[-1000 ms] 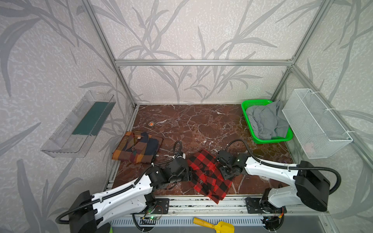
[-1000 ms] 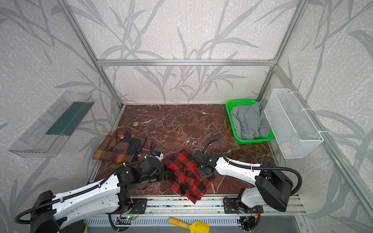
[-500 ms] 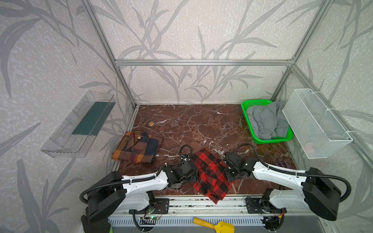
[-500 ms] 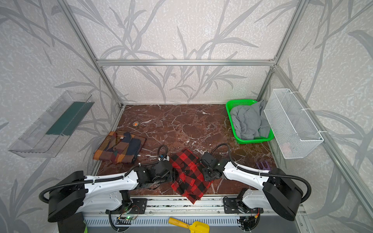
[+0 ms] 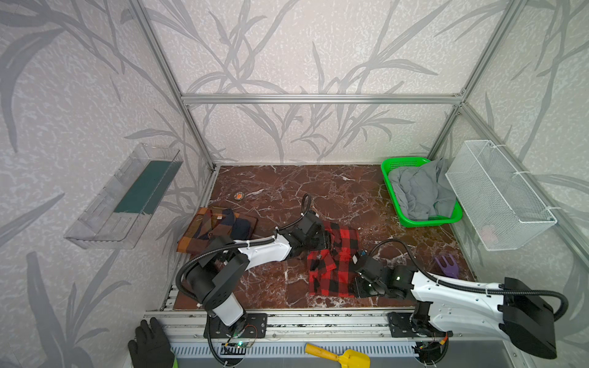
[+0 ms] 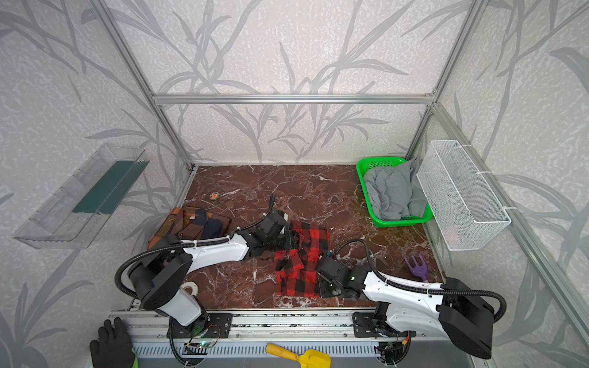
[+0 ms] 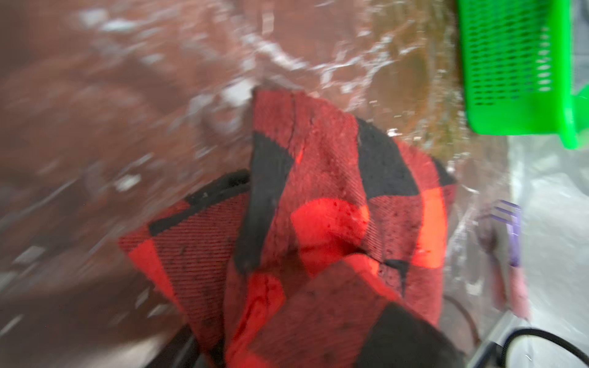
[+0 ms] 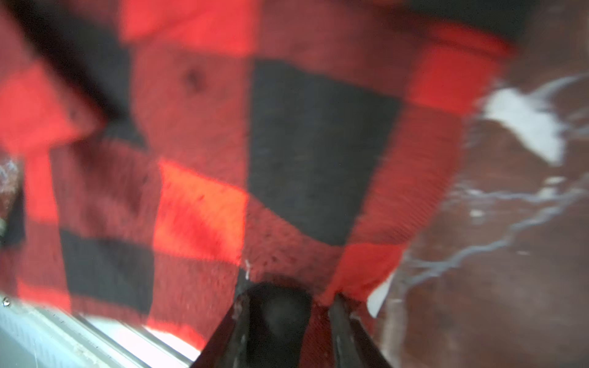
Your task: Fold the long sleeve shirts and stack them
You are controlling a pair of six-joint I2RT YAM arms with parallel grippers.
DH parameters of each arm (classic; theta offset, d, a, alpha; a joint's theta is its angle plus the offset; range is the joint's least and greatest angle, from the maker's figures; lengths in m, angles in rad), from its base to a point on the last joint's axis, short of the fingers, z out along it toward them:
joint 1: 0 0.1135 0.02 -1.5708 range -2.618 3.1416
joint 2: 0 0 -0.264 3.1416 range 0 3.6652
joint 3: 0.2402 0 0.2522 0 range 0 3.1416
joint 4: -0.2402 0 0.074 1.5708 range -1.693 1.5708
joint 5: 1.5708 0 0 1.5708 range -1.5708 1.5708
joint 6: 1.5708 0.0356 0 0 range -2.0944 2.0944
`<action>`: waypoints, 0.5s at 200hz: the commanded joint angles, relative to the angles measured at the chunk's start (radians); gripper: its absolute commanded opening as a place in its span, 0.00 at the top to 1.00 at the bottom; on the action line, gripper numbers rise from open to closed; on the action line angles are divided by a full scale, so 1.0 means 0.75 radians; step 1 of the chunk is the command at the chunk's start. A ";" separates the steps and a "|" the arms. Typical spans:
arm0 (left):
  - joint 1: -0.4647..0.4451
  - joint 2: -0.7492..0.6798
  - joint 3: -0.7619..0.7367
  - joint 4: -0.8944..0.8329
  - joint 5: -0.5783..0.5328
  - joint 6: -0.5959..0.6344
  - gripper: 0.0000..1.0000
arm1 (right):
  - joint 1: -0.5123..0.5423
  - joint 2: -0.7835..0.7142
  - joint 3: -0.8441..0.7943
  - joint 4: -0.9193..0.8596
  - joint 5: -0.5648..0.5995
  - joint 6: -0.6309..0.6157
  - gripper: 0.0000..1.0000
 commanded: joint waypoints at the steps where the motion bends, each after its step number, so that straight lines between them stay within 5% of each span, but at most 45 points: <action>1: 0.028 0.095 0.160 0.058 0.215 0.124 0.34 | 0.088 0.121 0.024 0.066 0.006 0.121 0.57; 54: 0.128 0.186 0.554 -0.323 0.213 0.245 0.32 | 0.151 0.391 0.235 0.201 0.065 0.118 0.55; 100: 0.329 0.006 0.604 -0.637 0.123 0.277 0.24 | 0.146 0.472 0.393 0.128 0.078 0.034 0.52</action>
